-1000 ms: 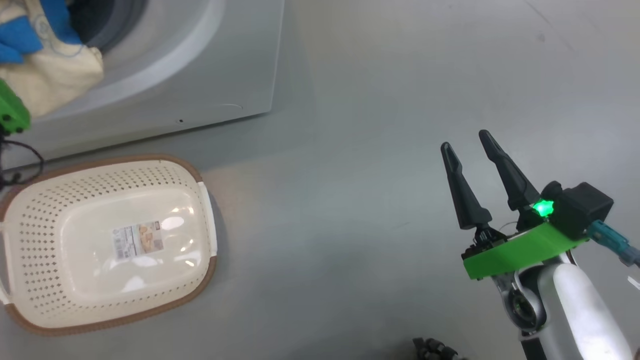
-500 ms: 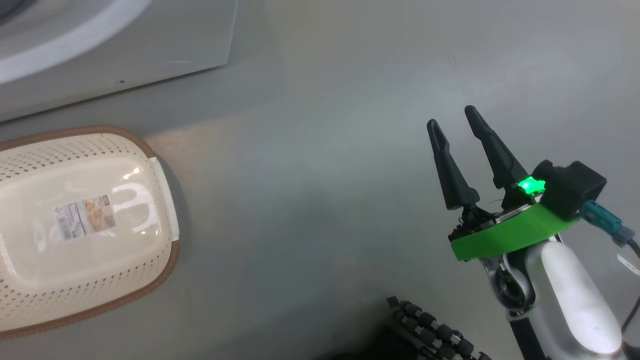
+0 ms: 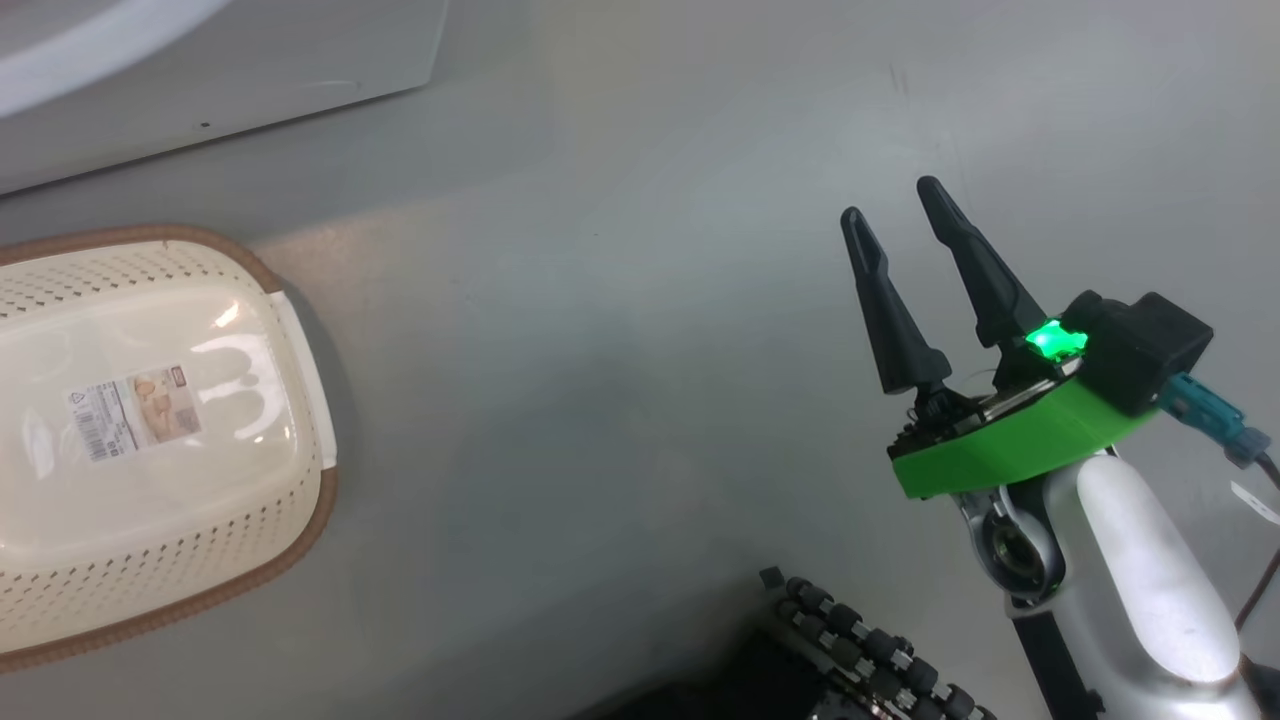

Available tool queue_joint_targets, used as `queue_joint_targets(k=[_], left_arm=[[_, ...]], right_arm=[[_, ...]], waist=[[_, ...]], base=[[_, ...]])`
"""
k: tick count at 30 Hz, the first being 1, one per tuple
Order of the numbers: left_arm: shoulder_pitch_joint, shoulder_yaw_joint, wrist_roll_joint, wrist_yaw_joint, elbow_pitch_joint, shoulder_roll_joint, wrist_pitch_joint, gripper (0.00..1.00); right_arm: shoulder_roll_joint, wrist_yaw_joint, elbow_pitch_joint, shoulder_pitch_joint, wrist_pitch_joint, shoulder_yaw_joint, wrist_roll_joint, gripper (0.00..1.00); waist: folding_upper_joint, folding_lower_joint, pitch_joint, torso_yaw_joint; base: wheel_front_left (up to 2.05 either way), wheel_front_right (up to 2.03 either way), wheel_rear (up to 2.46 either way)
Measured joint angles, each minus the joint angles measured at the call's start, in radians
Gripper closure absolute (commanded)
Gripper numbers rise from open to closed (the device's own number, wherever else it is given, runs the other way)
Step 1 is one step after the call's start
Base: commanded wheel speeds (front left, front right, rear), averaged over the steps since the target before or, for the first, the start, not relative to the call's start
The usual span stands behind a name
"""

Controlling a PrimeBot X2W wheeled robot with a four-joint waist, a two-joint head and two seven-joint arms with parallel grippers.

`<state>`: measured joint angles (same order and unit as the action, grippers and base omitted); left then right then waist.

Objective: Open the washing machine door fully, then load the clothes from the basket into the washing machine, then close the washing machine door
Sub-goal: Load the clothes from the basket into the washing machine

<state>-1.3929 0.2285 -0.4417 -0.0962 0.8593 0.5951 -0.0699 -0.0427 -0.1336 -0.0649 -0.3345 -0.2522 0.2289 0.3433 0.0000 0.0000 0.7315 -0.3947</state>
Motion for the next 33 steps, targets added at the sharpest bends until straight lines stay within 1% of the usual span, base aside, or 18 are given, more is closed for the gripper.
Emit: queue_joint_targets(k=[1,4,12,17,21,25,33], left_arm=[[0.0,0.001,-0.002,0.0,0.017,-0.002,0.001,0.0],[0.0,0.004,-0.008,-0.009,0.047,-0.003,0.003,0.0],[-0.004,0.03,-0.008,-0.01,0.091,-0.007,-0.014,0.0],[-0.003,0.034,-0.01,-0.015,0.12,-0.027,-0.046,0.0],[0.011,0.034,-0.026,-0.011,0.136,-0.054,-0.087,0.0],[0.061,0.042,-0.026,-0.008,0.147,-0.093,-0.119,0.0],[0.173,0.059,-0.029,0.026,0.124,-0.165,-0.169,0.0]], right_arm=[[0.0,0.0,0.0,0.0,0.0,0.0,0.0,0.0],[0.0,0.0,-0.001,0.0,0.0,0.001,0.0,0.0],[0.0,0.0,-0.001,0.0,0.0,-0.007,0.0,0.0],[0.0,0.0,-0.003,0.0,0.0,-0.017,0.0,0.0],[0.0,0.0,-0.006,0.0,0.0,-0.031,-0.01,0.0],[0.0,0.0,-0.01,0.001,0.0,-0.048,-0.028,0.0],[0.0,0.0,-0.011,0.02,0.0,-0.091,-0.066,0.0]], waist=[[0.0,-0.0001,0.0,0.0],[0.0,0.0,0.001,-0.001],[0.0,-0.0001,-0.003,-0.001],[0.0,-0.0001,-0.02,0.013],[0.0,-0.0001,-0.041,0.03],[0.0001,-0.0001,-0.064,0.052],[0.0,-0.0001,-0.119,0.1]], base=[[0.0,0.0,0.0],[0.0,0.0,0.0],[0.0,0.0,0.0],[0.0,0.0,0.0],[0.0,0.0,0.0],[0.0,0.0,0.0],[0.0,0.0,0.0]])
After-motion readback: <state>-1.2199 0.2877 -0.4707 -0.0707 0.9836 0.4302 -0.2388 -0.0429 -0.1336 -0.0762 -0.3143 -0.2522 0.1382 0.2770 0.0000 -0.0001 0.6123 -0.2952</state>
